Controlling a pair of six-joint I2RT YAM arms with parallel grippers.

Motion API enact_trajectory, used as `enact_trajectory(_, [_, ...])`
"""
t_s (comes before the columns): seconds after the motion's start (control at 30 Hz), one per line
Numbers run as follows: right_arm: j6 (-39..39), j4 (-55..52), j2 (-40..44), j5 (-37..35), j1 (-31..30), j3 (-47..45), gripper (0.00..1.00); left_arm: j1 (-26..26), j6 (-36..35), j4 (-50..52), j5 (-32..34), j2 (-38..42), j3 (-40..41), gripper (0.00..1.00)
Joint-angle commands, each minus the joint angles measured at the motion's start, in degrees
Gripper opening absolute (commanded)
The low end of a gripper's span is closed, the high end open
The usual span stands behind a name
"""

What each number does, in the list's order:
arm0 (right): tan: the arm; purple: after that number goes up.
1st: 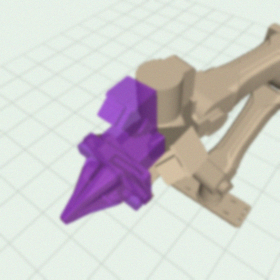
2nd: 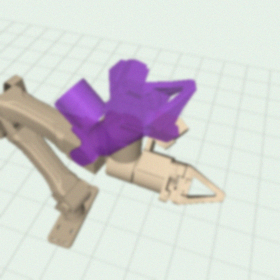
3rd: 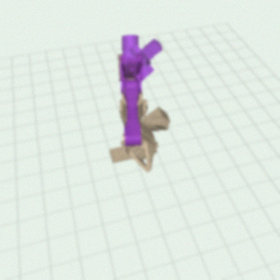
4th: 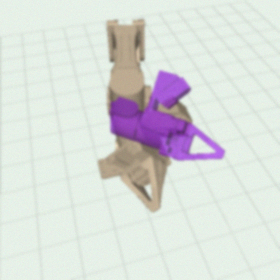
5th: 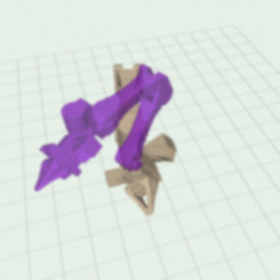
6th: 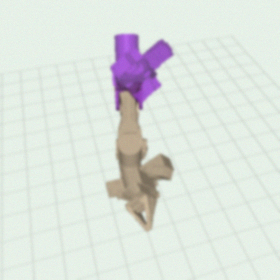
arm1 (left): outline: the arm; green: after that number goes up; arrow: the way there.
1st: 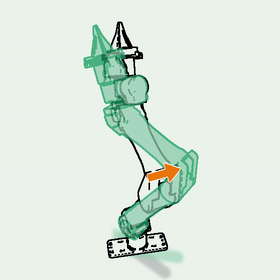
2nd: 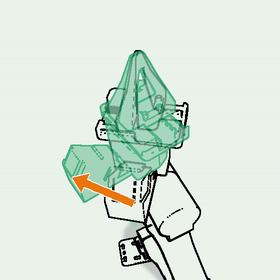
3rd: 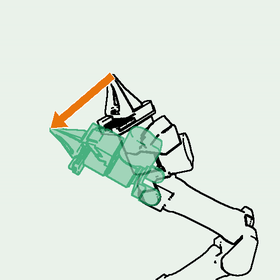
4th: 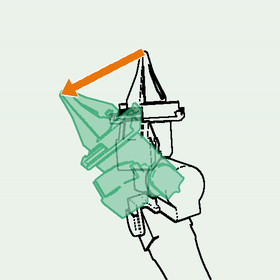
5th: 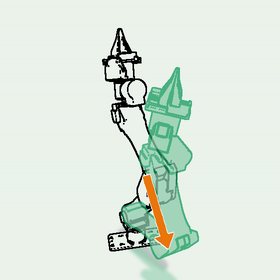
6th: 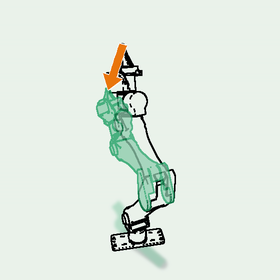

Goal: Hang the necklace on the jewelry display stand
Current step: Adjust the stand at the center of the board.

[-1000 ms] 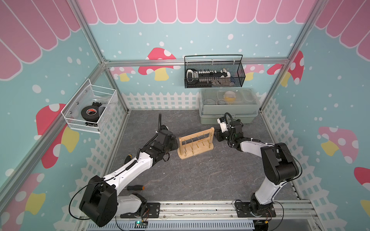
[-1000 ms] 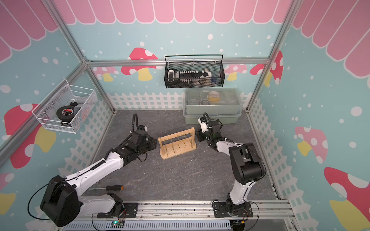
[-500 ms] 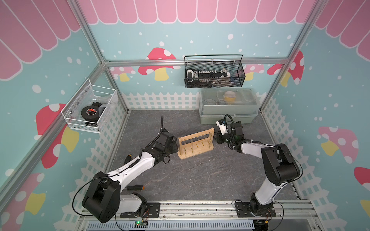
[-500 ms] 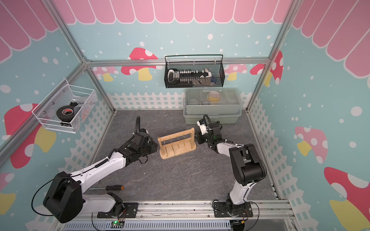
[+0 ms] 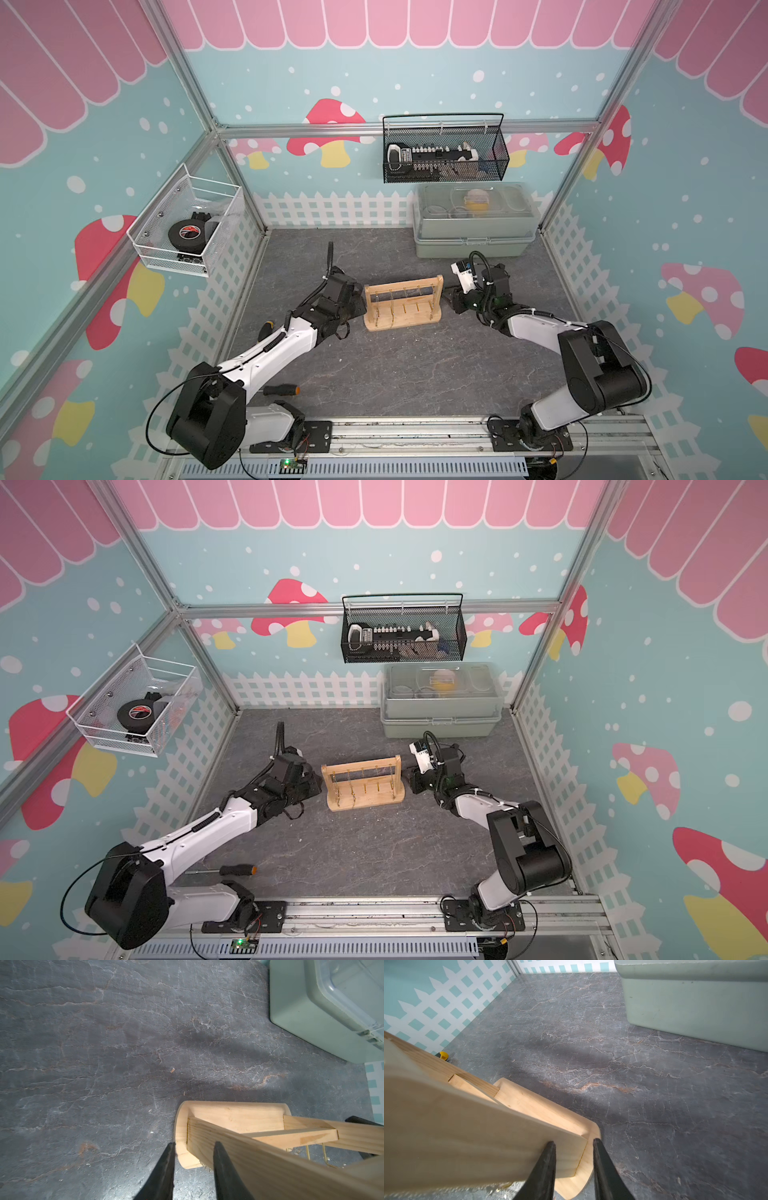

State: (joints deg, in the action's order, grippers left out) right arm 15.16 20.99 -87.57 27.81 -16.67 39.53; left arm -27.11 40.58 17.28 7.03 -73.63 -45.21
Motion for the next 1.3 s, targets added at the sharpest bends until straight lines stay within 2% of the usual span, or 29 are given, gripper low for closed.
enact_trajectory(0.0, [1.57, -0.01, 2.72, -1.16, -0.74, -1.69, 0.31, 0.22, 0.3, -0.64, -0.34, 2.94, 1.77, 0.29])
enact_trajectory(0.2, [0.92, -7.23, 6.36, -11.43, -0.65, -0.86, 0.31, -0.65, -2.62, -6.91, -8.12, 4.98, 5.88, 0.27])
enact_trajectory(0.27, [1.36, -7.89, 7.61, -13.11, -0.65, -1.02, 0.31, -2.02, -3.16, -8.85, -8.82, 4.77, 6.6, 0.26])
enact_trajectory(0.5, [1.09, -10.22, 11.92, -10.32, -1.86, -1.6, 0.32, -3.63, -2.65, -8.23, -5.18, 5.02, 7.45, 0.26])
enact_trajectory(0.6, [0.25, -12.87, 14.27, -11.29, -3.62, -1.82, 0.33, -3.8, -3.14, -7.81, -6.59, 4.99, 7.68, 0.28])
enact_trajectory(0.77, [-0.82, -16.82, 19.76, -12.37, -7.21, -3.02, 0.34, -4.51, -1.72, -5.5, -3.28, 6.67, 8.53, 0.3])
enact_trajectory(0.9, [-1.09, -19.27, 22.99, -12.7, -9.34, -3.66, 0.34, -4.49, -1.17, -5.14, -4.3, 8.21, 9.23, 0.31])
enact_trajectory(1.03, [0.4, -17.42, 23.84, -11.41, -10.39, -5.29, 0.34, -4.77, -0.1, -5.74, -4.81, 8.53, 10.04, 0.3])
enact_trajectory(1.27, [-0.85, -13.28, 23.59, -17.53, -11.15, -9.95, 0.36, -9.76, 3.36, -2.66, -1.08, 11.79, 10.71, 0.3])
